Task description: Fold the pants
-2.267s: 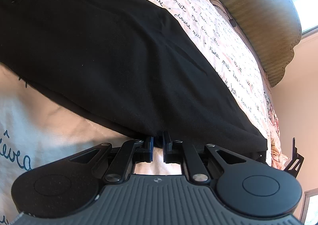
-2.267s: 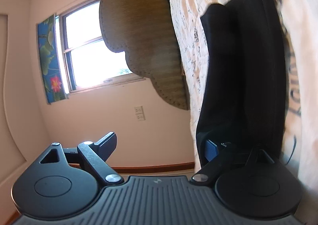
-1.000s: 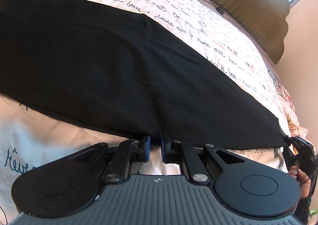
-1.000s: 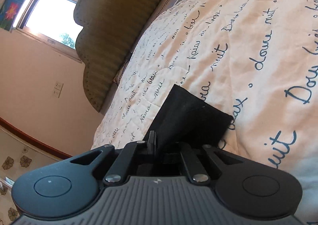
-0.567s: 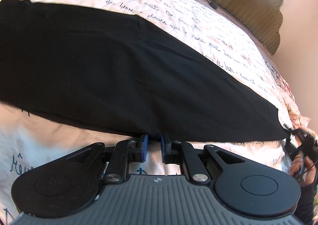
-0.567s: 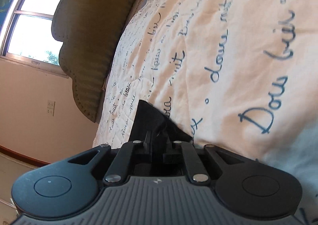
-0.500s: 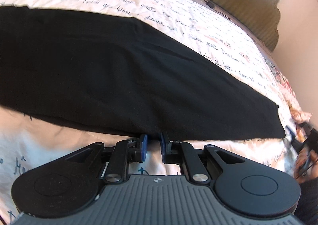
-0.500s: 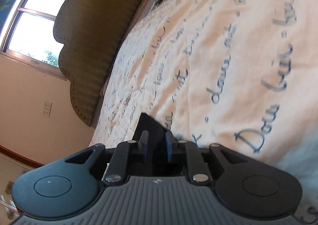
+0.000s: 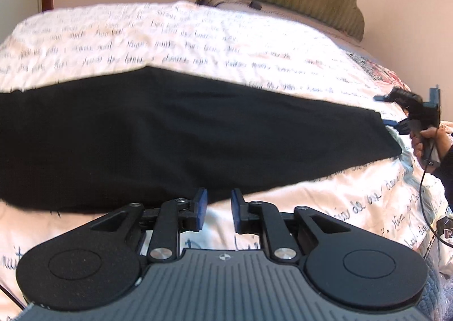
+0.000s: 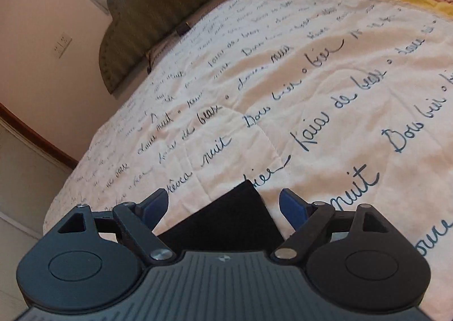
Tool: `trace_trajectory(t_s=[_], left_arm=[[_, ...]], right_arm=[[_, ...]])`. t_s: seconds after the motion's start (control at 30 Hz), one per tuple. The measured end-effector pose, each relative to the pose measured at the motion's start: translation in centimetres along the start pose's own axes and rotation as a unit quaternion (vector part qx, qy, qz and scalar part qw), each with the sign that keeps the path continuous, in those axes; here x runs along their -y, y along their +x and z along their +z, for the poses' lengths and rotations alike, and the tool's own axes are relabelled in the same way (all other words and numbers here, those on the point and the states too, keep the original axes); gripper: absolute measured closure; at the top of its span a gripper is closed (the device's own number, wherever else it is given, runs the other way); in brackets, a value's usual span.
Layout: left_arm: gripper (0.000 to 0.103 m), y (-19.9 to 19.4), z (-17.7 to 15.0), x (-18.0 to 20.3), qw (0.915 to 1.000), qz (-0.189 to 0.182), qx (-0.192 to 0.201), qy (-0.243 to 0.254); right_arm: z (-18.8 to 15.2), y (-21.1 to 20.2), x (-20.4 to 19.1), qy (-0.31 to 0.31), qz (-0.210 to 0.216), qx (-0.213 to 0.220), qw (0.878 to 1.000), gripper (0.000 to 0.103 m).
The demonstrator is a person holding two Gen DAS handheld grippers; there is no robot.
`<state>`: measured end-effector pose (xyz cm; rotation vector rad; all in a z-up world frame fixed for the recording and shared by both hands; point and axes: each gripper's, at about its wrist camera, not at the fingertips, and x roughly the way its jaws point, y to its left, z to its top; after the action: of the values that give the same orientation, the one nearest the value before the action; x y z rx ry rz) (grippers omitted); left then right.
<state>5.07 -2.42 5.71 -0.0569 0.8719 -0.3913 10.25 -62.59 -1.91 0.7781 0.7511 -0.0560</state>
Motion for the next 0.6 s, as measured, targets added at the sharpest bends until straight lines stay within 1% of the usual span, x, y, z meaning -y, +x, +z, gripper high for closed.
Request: trace_trajectory(t_s=[0.03,0.07,0.1,0.13,0.17,0.2,0.27,0.33,0.4,0.53,0.57,0.6], left_arm=[[0.073,0.0,0.0,0.1,1.0000,0.001,0.005,0.001],[0.072,0.2,0.1,0.2,1.0000,0.002,0.008,0.002],[0.071,0.4,0.2,0.3,0.9999,0.004,0.009,0.005],[0.071,0.5,0.2,0.6,0.9999,0.005,0.009,0.008],[0.071,0.6,0.3,0.7,0.9999,0.004,0.009,0.009],[0.071,0.7,0.3,0.8,0.9999,0.000,0.009,0.011],[0.071,0.7,0.5,1.1,0.9998,-0.008,0.011,0.015],[0.070,1.0,0.7,1.5,0.9996,-0.010,0.014,0.021],[0.070,1.6,0.8,2.0,0.9996,-0.008,0.014,0.025],[0.070,2.2,1.0,2.9,0.9993,-0.003,0.017,0.034],[0.070,2.4,1.0,3.2,0.9991,0.000,0.019,0.039],[0.070,2.5,1.0,3.4,0.9988,0.005,0.022,0.044]], right_arm=[[-0.1,0.2,-0.1,-0.010,0.005,-0.004,1.000,0.026],[-0.2,0.2,-0.4,-0.023,0.005,-0.011,1.000,0.039],[-0.4,0.3,-0.7,-0.039,-0.006,-0.014,0.999,0.044],[-0.5,0.4,-0.9,-0.058,-0.013,-0.017,0.998,0.046],[-0.6,0.4,-0.9,-0.072,-0.016,-0.022,0.997,0.049],[-0.4,0.4,-0.7,-0.071,-0.009,-0.025,0.997,0.048],[-0.3,0.0,0.2,-0.060,0.018,-0.028,0.998,0.047],[-0.3,0.1,0.7,-0.058,0.029,-0.036,0.997,0.047],[-0.4,0.5,1.1,-0.065,0.027,-0.038,0.997,0.049],[-0.8,1.0,-0.2,-0.114,0.013,-0.035,0.993,0.047],[-0.8,1.1,-0.6,-0.129,0.005,-0.035,0.991,0.049],[-0.8,1.1,-0.9,-0.142,-0.005,-0.034,0.989,0.063]])
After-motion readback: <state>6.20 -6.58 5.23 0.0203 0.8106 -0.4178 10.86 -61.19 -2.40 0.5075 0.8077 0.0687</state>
